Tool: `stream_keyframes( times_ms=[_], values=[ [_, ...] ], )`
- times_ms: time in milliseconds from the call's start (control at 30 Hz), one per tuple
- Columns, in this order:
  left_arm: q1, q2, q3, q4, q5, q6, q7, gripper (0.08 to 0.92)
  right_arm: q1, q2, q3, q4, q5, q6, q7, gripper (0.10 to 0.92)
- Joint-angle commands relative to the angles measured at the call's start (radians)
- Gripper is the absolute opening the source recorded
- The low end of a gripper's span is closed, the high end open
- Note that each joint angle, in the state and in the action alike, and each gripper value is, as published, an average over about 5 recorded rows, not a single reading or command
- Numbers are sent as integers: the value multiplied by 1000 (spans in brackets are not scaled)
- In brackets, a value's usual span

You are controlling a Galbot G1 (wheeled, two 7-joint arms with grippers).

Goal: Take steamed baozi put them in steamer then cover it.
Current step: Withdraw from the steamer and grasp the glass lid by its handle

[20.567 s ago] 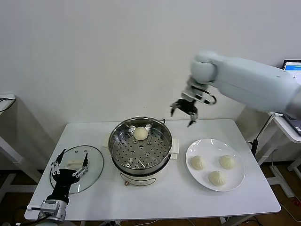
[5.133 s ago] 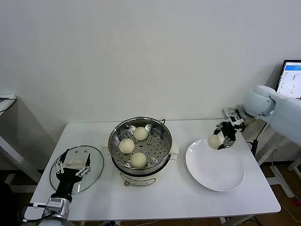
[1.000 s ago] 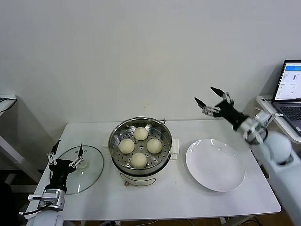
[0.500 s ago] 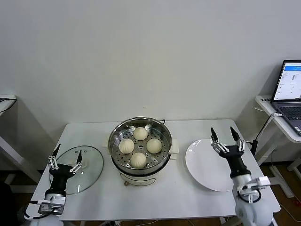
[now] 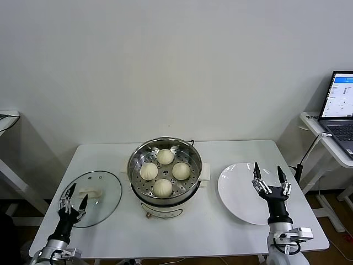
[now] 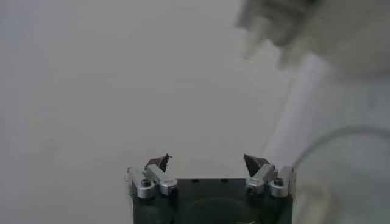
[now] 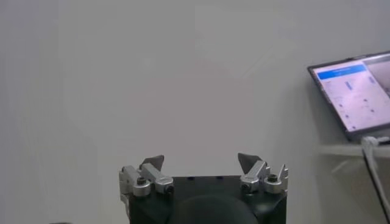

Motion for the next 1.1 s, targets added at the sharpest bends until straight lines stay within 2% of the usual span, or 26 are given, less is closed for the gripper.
stream_keyframes(
  times_ms=[33, 500, 1100],
  values=[
    [-36, 25, -30, 158, 344, -59, -119, 823, -28, 46, 12, -8, -15, 27, 17, 823],
    [-128, 24, 14, 181, 325, 15, -100, 823, -33, 45, 17, -13, -19, 35, 15, 823],
    [-264, 24, 46, 282, 324, 55, -88, 823, -43, 45, 20, -19, -36, 43, 15, 823]
  ],
)
